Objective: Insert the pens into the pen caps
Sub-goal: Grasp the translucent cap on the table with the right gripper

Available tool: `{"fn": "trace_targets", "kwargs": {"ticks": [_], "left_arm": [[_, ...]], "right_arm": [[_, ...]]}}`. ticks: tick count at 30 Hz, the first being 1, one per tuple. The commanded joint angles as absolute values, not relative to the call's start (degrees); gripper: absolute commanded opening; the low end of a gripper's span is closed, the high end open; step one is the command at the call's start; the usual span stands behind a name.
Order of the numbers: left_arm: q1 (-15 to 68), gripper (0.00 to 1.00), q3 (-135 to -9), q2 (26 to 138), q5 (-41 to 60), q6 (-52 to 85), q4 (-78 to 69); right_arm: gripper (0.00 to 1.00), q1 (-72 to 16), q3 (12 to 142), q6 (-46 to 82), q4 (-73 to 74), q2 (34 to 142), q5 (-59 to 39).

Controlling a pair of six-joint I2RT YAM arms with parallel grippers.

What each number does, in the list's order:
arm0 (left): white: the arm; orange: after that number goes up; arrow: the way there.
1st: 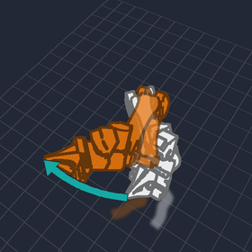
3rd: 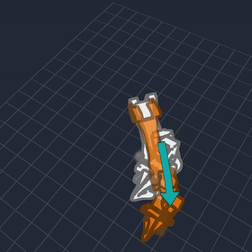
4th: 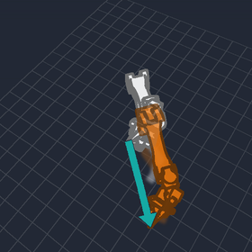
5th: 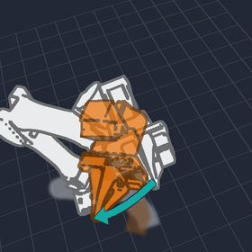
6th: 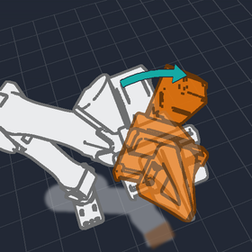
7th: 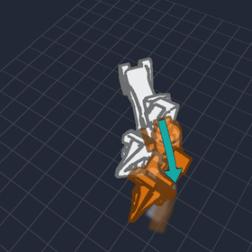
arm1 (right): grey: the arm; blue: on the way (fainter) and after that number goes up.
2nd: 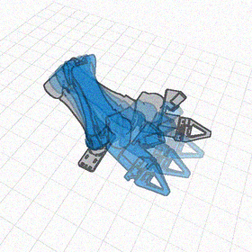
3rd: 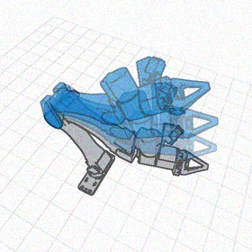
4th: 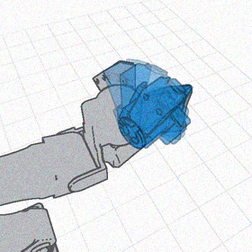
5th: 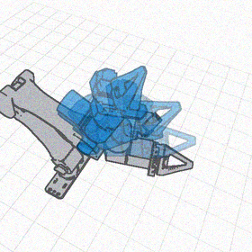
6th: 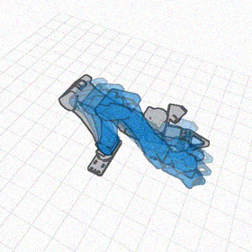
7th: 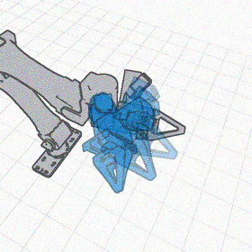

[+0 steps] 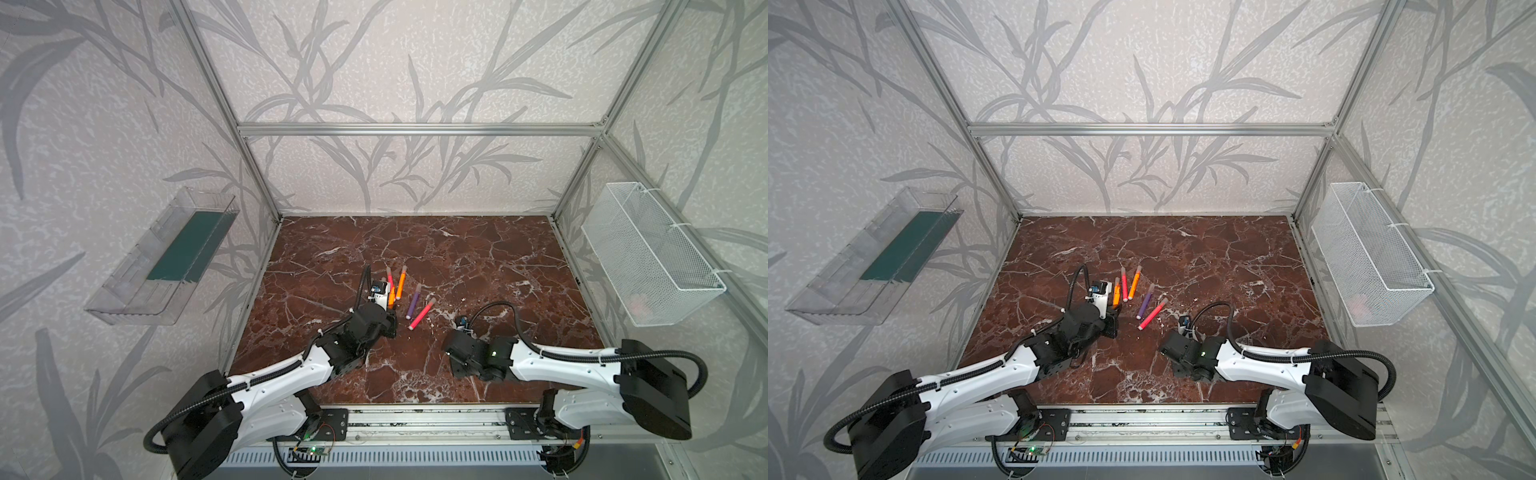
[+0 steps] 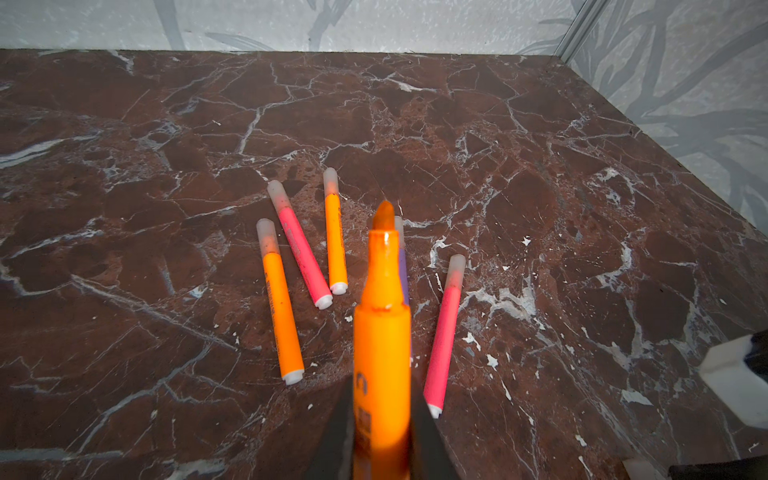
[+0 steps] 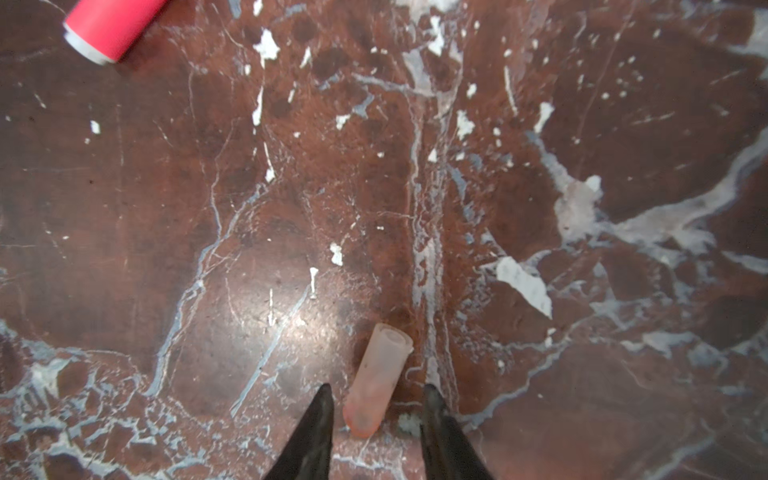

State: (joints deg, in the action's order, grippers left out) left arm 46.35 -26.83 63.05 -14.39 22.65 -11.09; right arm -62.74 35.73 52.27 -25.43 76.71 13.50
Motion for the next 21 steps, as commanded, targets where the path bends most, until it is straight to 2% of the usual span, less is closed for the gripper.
{"fn": "trace_targets", "kwargs": {"ticks": [1,14,21], "left_arm": [[46.32,0.00,-26.29,62.31,-16.06,23.03,-10.74],[46.32,0.00,-26.02,61.18,-15.66,22.94,-10.37],[46.32,0.00,-25.93,60.99,-15.39,22.92,-10.28]], "right_arm": [[0.35,-63.11,36.84,52.73,-25.80,78.28,15.09],[0.30,-63.11,38.94,53.88,-26.82,83.71,17.56],[0.20,-63.11,38.47,54.49,-26.80,83.87,17.82]]}}
